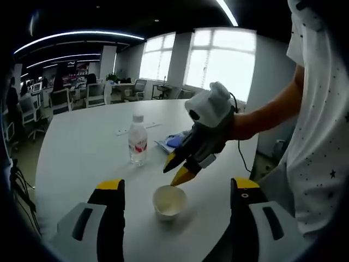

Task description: Arrange the tabletop items into an orderly group along one side of the table until the central work area is clear of visible clutter.

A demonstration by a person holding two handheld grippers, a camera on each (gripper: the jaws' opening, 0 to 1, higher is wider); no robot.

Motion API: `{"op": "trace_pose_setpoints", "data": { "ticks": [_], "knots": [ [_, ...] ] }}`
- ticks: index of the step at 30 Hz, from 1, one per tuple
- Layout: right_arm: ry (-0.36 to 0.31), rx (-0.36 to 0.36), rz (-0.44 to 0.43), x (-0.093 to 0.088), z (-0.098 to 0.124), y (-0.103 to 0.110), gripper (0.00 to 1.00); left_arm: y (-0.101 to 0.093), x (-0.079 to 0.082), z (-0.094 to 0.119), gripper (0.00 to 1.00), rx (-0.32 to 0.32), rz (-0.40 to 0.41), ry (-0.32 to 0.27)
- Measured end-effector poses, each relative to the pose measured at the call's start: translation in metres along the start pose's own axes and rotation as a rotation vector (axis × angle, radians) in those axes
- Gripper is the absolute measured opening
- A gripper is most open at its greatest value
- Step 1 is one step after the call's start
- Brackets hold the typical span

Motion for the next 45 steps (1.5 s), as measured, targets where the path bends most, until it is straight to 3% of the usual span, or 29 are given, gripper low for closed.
{"op": "trace_pose_setpoints", "data": {
  "ticks": [12, 19, 30, 38, 45],
  "knots": [
    [0.065, 0.006, -0.002, -0.007, -0.016, 0.005, 0.09, 0.003, -0.008, 0.0, 0.83, -0.005, 0.011, 0.005],
    [0.064, 0.001, -0.003, -0.008, -0.018, 0.003, 0.0, 0.003, -0.008, -0.002, 0.82, -0.007, 0.012, 0.003],
    [0.057, -0.01, -0.038, -0.009, -0.014, 0.0, 0.0, 0.003, -0.007, -0.005, 0.81, -0.012, 0.012, 0.002],
    [0.043, -0.052, -0.087, -0.013, 0.0, -0.02, 0.0, 0.003, -0.005, -0.01, 0.81, -0.022, 0.011, 0.005],
    [0.032, -0.119, -0.169, -0.018, 0.017, -0.052, 0.0, 0.003, -0.002, -0.017, 0.79, -0.038, 0.003, 0.012]
  ]
}}
Point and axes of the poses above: the point that each gripper's makers call its tool centre point, and the gripper's own axes: z roughly backward along the fingers, y roughly to its left, x roughly out of its top, the point moved 5 cm from there along z, roughly backward along the fingers, and after that the axes turned 14 degrees about -x, right-handed, at the moved point
